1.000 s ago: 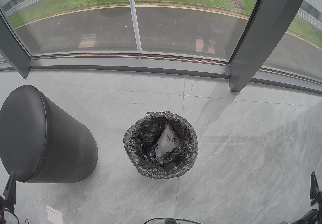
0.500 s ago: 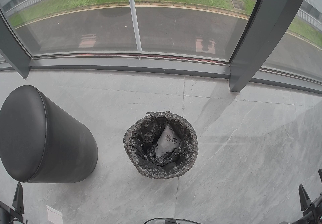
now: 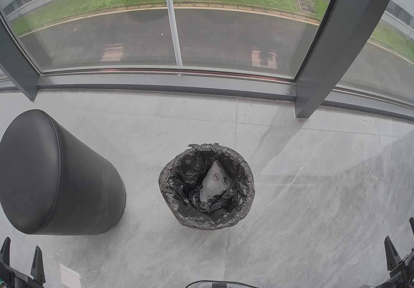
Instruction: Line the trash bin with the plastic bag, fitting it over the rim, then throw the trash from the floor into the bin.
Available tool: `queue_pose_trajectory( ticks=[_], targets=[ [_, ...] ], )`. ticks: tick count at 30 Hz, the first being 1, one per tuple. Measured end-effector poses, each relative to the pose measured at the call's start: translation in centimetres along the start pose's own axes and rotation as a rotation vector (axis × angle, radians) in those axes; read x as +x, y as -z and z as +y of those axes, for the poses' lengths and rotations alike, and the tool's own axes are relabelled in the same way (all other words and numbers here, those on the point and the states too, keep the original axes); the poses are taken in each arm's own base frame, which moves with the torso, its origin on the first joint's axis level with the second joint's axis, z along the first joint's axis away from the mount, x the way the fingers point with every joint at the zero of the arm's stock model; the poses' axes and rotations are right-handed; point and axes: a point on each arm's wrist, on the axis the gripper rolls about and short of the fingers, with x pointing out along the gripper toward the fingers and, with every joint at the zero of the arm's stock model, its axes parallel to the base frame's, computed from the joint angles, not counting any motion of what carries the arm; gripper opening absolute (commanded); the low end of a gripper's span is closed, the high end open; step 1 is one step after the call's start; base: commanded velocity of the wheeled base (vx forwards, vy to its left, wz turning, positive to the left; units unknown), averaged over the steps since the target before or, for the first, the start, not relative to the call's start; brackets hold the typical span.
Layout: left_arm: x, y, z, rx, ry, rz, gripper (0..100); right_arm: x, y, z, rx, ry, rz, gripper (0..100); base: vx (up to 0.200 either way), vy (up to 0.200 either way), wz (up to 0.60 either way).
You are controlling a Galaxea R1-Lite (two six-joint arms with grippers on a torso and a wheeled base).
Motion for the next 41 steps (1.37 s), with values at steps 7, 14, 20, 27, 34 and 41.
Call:
queue_pose_trajectory(
  ticks=[7, 14, 20, 27, 34, 41],
  targets=[
    [-0.05, 0.03, 0.00, -0.021, -0.002, -0.013, 100, 0.00, -0.01, 0.00, 0.006, 0.002, 0.000, 100, 0.000, 0.000, 0.00],
    [-0.06, 0.05, -0.09, -0.057, 0.039, -0.016, 100, 0.01, -0.01, 0.00, 0.004, 0.002, 0.000, 100, 0.000, 0.000, 0.00],
    [-0.02, 0.19, -0.22, -0.056, 0.093, -0.013, 100, 0.01, -0.01, 0.00, 0.004, 0.002, 0.001, 100, 0.000, 0.000, 0.00],
    [0.04, 0.31, -0.44, -0.025, 0.182, -0.021, 100, 0.01, -0.01, 0.00, 0.003, 0.002, 0.001, 100, 0.000, 0.000, 0.00],
    [0.05, 0.30, -0.44, -0.024, 0.182, -0.022, 100, 0.02, -0.01, 0.00, 0.004, 0.002, 0.001, 100, 0.000, 0.000, 0.00],
    [0.05, 0.31, -0.44, -0.024, 0.182, -0.023, 100, 0.02, -0.02, -0.02, 0.018, 0.010, 0.001, 100, 0.000, 0.000, 0.00]
  ],
)
